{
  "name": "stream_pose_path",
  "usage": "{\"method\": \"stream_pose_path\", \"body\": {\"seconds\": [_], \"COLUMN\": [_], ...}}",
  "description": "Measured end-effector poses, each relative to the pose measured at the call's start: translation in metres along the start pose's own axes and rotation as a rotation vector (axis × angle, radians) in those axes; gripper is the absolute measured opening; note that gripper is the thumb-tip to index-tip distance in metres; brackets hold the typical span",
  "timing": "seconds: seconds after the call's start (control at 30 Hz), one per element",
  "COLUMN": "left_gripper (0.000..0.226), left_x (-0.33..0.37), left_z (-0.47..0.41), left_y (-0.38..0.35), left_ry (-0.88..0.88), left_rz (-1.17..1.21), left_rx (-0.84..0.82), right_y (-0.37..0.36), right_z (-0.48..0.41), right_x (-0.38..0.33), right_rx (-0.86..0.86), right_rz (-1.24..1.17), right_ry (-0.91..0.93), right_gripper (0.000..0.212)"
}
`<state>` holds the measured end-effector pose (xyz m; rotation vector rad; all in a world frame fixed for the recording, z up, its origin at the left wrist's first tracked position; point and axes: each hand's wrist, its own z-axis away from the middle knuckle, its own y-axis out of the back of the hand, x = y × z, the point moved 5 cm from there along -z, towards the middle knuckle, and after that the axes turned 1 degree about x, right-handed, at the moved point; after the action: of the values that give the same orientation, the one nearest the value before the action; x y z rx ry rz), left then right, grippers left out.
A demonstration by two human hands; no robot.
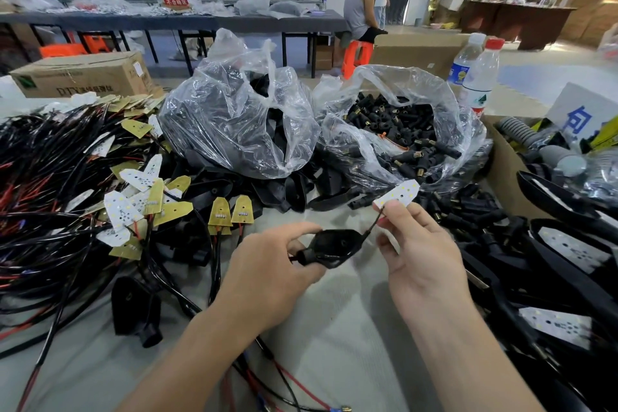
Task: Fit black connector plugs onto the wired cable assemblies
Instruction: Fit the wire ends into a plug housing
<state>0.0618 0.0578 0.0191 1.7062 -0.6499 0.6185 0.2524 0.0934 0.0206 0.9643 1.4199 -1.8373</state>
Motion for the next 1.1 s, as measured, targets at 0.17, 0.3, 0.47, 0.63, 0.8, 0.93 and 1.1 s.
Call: {"method": "stream_pose_path", "body": {"seconds": [0.17, 0.3, 0.47, 0.63, 0.8, 0.93, 1.1], "left_gripper": [0.045, 0.009, 0.012, 0.052, 0.069, 0.049, 0.037], "left_x": [0.007, 0.008, 0.008, 0.011, 0.014, 0.015, 0.009], "left_z": [0.001, -0.001, -0.001, 0.001, -0.001, -0.004, -0.009], "left_y": [0.011, 0.015, 0.016, 0.005, -0.009, -0.005, -0.003], "left_ry": [-0.012, 0.046, 0.105, 0.01, -0.006, 0.013, 0.092], "left_rz": [-0.19, -0.317, -0.4, -0.282, 0.286, 0.624, 0.54], "left_rx": [0.191, 0.181, 0.11, 0.038, -0.358, -0.455, -0.331], "right_y": [0.004, 0.002, -0.008, -0.008, 0.004, -0.001, -0.013], "right_z": [-0.004, -0.004, 0.0, 0.001, -0.004, -0.005, 0.003], "right_x": [-0.001, 0.006, 0.006, 0.012, 0.01, 0.003, -0.01], "right_rx": [0.034, -0.001, -0.197, -0.11, 0.035, -0.053, -0.321], "right_rz": [0.031, 0.013, 0.036, 0.06, 0.042, 0.046, 0.005], "right_ry": [-0.006, -0.028, -0.075, -0.047, -0.009, 0.04, 0.035], "right_gripper": [0.034, 0.028, 0.007, 0.008, 0.009, 0.011, 0.021]}}
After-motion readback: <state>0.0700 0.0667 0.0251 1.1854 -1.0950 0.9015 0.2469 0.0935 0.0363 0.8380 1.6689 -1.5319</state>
